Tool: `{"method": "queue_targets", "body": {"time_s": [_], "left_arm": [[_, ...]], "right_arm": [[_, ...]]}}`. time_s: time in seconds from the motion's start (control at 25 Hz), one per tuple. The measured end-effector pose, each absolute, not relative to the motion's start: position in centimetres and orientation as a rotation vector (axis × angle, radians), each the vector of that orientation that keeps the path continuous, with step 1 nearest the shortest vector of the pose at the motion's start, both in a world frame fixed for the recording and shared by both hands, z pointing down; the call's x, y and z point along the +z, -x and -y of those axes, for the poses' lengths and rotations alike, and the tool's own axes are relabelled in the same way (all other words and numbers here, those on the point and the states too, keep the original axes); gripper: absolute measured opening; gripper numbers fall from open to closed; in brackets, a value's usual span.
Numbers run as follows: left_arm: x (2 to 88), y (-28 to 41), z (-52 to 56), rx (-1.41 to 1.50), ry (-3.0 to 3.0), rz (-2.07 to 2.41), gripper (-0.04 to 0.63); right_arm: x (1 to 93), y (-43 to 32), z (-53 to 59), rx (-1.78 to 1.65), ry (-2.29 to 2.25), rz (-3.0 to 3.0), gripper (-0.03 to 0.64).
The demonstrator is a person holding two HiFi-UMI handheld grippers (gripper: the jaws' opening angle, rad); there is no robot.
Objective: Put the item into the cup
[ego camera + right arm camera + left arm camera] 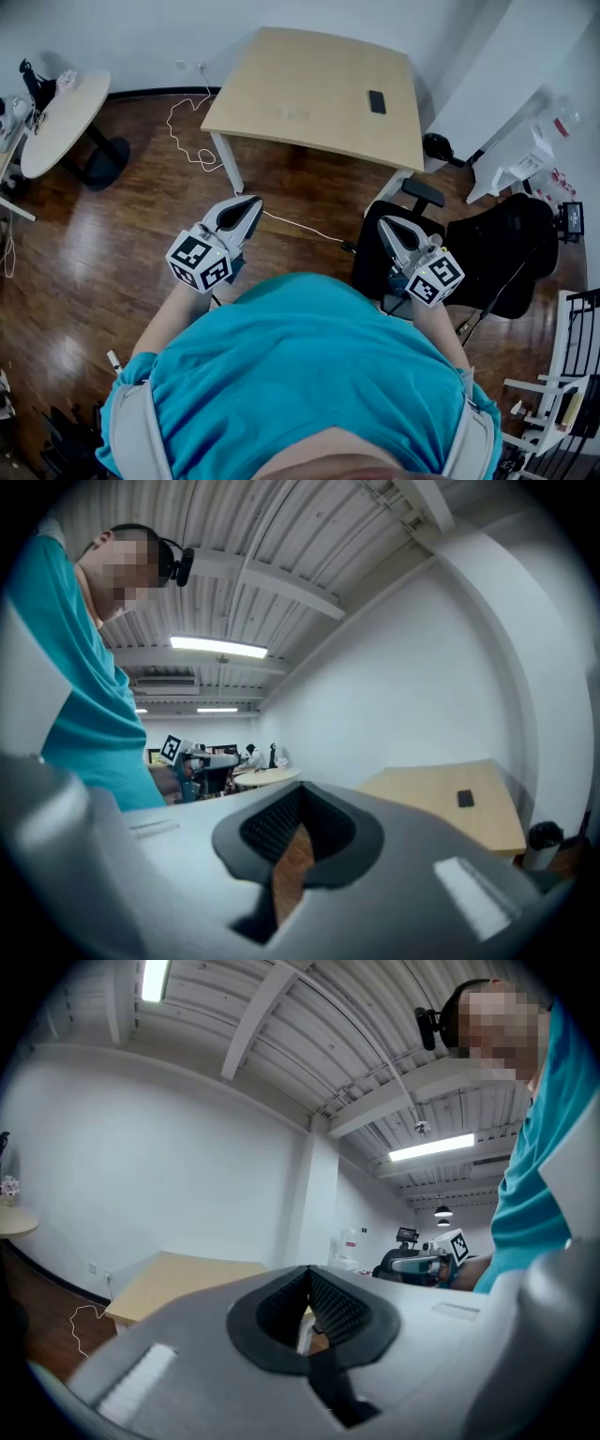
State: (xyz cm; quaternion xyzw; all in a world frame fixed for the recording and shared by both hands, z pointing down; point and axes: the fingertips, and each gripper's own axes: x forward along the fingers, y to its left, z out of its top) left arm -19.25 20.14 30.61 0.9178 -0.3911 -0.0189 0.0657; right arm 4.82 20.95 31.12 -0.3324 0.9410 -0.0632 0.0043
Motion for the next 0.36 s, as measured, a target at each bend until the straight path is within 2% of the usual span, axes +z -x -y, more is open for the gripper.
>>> {"method": "queue_targets", "body": {"time_s": [0.36], "left_arm": [[30.85, 20.07, -20.23, -0.064, -2.768, 1.196, 0.005]], "right_arm": [[31.28, -4.02, -20.86, -0.155, 1.017, -2.977, 0.0]]}}
